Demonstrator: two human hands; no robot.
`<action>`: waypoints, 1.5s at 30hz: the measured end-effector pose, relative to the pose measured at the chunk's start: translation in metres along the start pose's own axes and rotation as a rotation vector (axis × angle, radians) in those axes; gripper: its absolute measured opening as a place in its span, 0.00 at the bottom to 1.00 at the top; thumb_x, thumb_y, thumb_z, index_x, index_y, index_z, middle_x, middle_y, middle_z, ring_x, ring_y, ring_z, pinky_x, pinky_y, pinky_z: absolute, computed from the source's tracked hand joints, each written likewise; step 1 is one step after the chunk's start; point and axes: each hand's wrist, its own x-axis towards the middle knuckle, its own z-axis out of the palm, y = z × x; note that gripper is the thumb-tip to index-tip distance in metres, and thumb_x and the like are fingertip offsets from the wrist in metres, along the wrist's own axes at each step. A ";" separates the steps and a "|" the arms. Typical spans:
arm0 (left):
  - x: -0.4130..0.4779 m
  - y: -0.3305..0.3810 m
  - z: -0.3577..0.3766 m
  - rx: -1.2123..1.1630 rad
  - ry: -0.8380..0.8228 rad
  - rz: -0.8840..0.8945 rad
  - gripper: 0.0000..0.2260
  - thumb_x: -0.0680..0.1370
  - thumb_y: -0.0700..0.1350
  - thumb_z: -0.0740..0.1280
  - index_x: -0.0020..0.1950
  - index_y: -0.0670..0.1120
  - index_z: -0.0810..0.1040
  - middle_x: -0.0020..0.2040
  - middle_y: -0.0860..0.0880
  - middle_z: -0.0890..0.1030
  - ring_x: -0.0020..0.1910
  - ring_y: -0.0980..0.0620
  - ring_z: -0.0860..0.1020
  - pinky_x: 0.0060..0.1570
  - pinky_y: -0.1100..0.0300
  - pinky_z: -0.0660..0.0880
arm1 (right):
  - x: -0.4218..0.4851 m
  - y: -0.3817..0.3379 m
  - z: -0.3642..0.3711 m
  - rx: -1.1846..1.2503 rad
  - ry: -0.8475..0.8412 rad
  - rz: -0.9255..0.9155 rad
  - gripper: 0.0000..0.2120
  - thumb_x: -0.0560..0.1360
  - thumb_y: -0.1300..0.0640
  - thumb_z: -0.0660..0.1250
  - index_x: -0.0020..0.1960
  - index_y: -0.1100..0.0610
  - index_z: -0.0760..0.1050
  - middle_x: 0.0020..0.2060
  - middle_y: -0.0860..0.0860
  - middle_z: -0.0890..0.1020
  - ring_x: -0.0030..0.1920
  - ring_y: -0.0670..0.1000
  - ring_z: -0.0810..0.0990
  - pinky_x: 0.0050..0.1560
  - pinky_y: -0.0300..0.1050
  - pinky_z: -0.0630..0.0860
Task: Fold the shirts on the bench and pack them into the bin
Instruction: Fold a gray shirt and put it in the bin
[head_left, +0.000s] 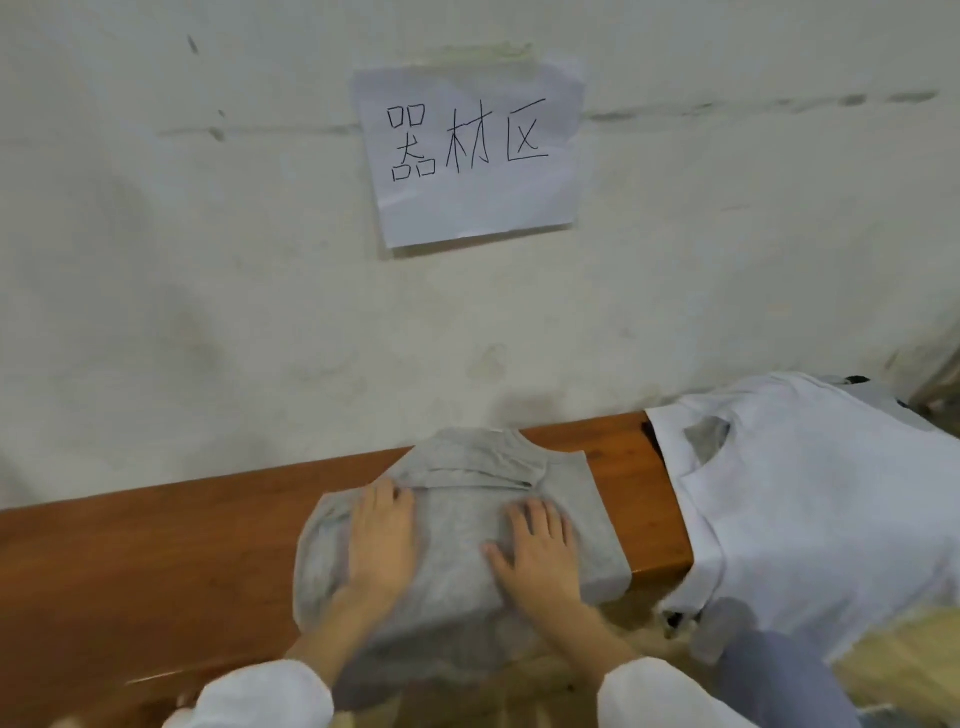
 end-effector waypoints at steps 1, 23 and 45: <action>-0.005 0.009 0.010 -0.040 -0.037 0.051 0.15 0.70 0.40 0.73 0.56 0.41 0.80 0.55 0.41 0.80 0.53 0.43 0.79 0.56 0.48 0.76 | 0.002 0.005 -0.001 -0.013 -0.012 0.000 0.43 0.68 0.27 0.35 0.77 0.49 0.48 0.77 0.52 0.48 0.77 0.55 0.44 0.73 0.54 0.38; 0.099 -0.028 0.037 -0.023 -0.136 -0.281 0.33 0.77 0.67 0.48 0.76 0.50 0.58 0.77 0.44 0.57 0.76 0.42 0.51 0.73 0.39 0.42 | 0.093 0.013 0.000 -0.069 0.005 -0.088 0.43 0.68 0.27 0.31 0.78 0.46 0.38 0.77 0.51 0.38 0.75 0.54 0.33 0.73 0.57 0.32; -0.044 -0.007 0.009 -0.038 -0.274 -0.358 0.30 0.78 0.66 0.45 0.77 0.58 0.41 0.79 0.50 0.41 0.76 0.37 0.39 0.68 0.30 0.41 | 0.010 0.079 -0.006 -0.115 -0.030 -0.004 0.43 0.67 0.28 0.24 0.76 0.49 0.32 0.76 0.52 0.36 0.75 0.53 0.33 0.75 0.52 0.36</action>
